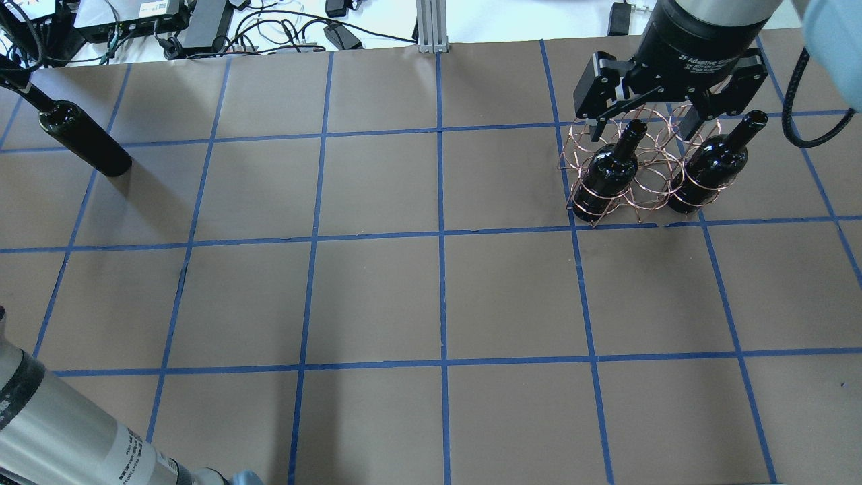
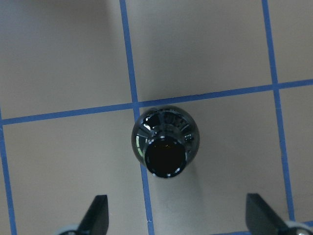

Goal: Place wine into wine basket
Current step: 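Lower the left gripper over the black wine bottle neck and close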

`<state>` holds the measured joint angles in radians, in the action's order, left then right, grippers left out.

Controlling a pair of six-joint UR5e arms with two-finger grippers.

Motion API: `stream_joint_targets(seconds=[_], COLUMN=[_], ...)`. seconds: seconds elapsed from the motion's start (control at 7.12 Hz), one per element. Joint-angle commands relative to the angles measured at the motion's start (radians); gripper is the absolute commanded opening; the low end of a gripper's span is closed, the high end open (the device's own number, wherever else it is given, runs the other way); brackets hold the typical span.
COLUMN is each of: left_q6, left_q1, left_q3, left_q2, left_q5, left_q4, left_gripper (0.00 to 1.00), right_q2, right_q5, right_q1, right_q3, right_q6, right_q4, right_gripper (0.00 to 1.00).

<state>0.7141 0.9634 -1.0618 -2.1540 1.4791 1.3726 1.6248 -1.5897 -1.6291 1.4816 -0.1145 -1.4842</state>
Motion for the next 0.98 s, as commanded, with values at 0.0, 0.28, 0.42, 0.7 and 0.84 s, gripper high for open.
stream_joint_targets(seconds=[0.0,0.28,0.42,0.7,0.84], left_q6=[-0.004,-0.008,-0.025,-0.021,-0.019], left_q1=[0.000,0.000,0.001,0.002,0.002], left_q3=[0.002,0.002,0.002,0.002,0.002], left_q2=[-0.023,-0.035,-0.043,-0.046,-0.047], left_q5=[-0.003,-0.025,-0.043,-0.042,-0.040], left_q4=[-0.032,-0.033,-0.033,-0.047,-0.052], left_gripper=[1.00,1.00,1.00,0.89,0.90], right_q2=[0.001,0.000,-0.002,0.001,0.001], right_q5=[0.000,0.000,0.000,0.000,-0.003], right_q1=[0.000,0.000,0.000,0.000,0.000], right_q3=[0.000,-0.001,-0.001,-0.001,-0.001], right_q6=[0.001,-0.001,-0.001,0.003,0.003], right_q4=[-0.001,-0.001,-0.002,0.001,0.002], right_gripper=[1.00,1.00,1.00,1.00,1.00])
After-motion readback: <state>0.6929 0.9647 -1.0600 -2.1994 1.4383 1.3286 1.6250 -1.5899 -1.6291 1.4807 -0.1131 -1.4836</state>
